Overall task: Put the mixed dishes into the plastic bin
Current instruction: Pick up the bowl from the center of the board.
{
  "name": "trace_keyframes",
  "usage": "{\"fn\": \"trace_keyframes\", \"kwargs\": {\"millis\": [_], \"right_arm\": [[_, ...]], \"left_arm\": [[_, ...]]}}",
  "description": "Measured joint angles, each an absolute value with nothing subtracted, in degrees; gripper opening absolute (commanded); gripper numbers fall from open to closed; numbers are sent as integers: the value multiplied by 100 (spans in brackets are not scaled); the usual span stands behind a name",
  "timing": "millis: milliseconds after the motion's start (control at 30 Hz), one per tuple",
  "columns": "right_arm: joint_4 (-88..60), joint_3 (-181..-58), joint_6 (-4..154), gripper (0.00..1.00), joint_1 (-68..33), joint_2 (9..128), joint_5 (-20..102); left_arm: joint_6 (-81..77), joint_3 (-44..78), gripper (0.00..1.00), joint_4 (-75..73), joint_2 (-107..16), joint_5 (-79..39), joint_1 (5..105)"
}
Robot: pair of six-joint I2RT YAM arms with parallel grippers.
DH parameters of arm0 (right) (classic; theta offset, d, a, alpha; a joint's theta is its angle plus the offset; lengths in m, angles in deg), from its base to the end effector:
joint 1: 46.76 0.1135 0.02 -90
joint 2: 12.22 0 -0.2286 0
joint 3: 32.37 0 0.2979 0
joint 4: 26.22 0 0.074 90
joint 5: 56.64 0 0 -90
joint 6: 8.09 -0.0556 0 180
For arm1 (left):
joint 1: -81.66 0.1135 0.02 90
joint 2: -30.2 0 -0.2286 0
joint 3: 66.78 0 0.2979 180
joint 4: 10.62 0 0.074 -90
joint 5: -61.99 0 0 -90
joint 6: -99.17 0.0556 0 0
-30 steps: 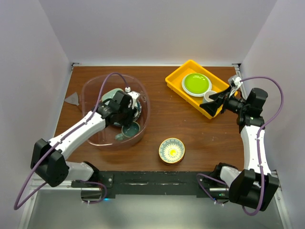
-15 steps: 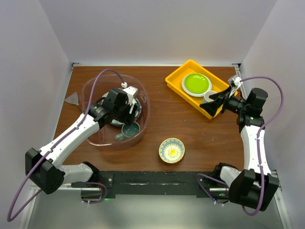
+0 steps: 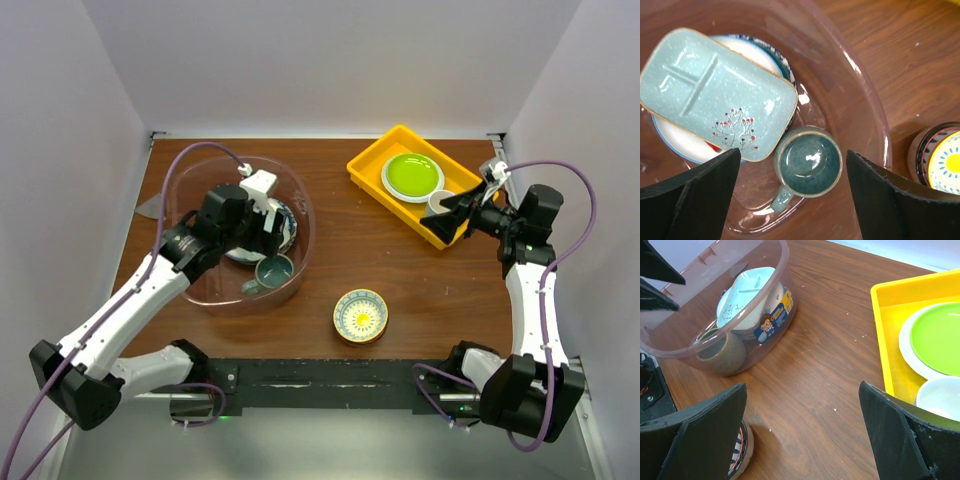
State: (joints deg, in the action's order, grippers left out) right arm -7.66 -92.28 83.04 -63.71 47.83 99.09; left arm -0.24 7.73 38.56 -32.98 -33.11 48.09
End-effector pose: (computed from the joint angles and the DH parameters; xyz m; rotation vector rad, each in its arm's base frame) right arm 0.2975 -0.0377 0.2798 -0.5186 1.7013 0.8477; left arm 0.2620 -0.1679 0.2966 0.4221 2.2063 -0.3095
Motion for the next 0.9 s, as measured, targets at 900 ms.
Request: {"fn": "trace_keyframes", "kwargs": {"millis": [900], "right_arm": [[2320,-10752,10942,98,-5237,5629,9680]], "left_arm": [[-582,-541,100,2562,-1600,-2708,4816]]}}
